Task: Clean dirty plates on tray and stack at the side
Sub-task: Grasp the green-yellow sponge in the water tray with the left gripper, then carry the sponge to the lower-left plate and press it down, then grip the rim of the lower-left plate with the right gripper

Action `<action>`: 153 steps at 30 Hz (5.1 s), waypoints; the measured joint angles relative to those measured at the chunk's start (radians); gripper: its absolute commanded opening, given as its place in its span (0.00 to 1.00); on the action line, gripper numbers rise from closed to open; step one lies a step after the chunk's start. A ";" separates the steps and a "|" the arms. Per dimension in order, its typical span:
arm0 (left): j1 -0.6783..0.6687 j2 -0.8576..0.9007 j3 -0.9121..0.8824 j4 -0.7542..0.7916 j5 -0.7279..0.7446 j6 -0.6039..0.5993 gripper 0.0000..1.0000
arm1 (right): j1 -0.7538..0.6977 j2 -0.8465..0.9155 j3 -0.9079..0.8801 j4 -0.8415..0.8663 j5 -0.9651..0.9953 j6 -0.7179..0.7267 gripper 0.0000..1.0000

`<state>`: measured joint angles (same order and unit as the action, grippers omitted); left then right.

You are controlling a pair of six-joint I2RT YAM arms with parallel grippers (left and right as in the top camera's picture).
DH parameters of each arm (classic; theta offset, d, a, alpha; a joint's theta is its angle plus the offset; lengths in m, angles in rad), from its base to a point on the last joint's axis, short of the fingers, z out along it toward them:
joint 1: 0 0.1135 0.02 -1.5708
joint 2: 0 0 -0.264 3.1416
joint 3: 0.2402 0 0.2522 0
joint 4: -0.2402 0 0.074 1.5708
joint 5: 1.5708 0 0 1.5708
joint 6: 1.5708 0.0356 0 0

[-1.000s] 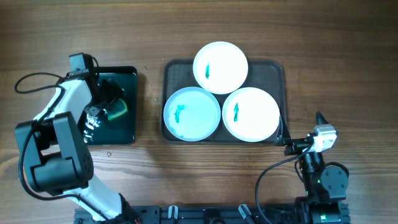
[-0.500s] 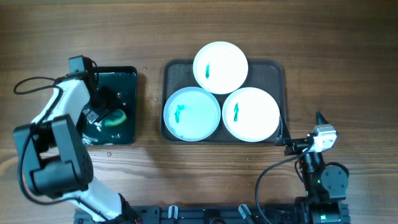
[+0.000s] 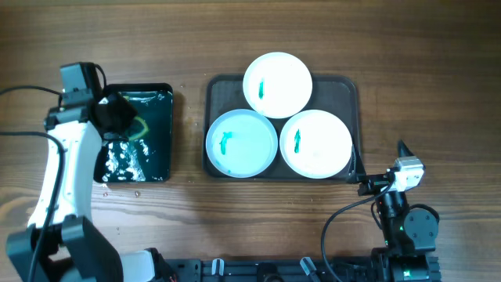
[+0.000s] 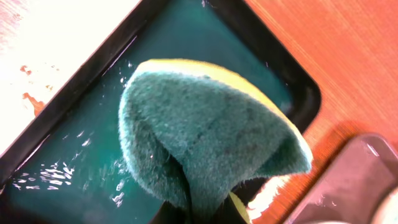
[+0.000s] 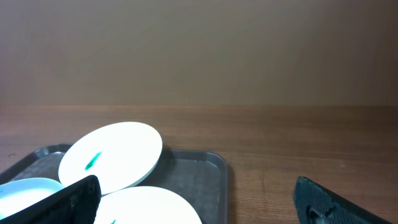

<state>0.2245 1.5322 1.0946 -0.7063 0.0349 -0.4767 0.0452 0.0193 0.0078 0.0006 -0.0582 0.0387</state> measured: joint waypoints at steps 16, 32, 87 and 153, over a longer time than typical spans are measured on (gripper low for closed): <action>0.000 -0.144 0.048 -0.097 -0.026 0.000 0.04 | 0.000 0.000 0.000 0.000 0.000 0.000 1.00; -0.037 -0.271 0.080 -0.183 0.287 -0.045 0.04 | 0.000 0.000 0.000 0.000 0.000 0.000 1.00; -0.412 -0.294 0.015 -0.230 -0.019 -0.302 1.00 | 0.000 0.738 1.008 -0.563 -0.416 0.209 1.00; -0.412 -0.294 0.014 -0.232 -0.031 -0.302 1.00 | 0.404 1.901 1.233 -0.552 -0.256 0.124 0.67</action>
<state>-0.1875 1.2381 1.1091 -0.9386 0.0040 -0.7788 0.4488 1.9205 1.2411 -0.5518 -0.3145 0.1623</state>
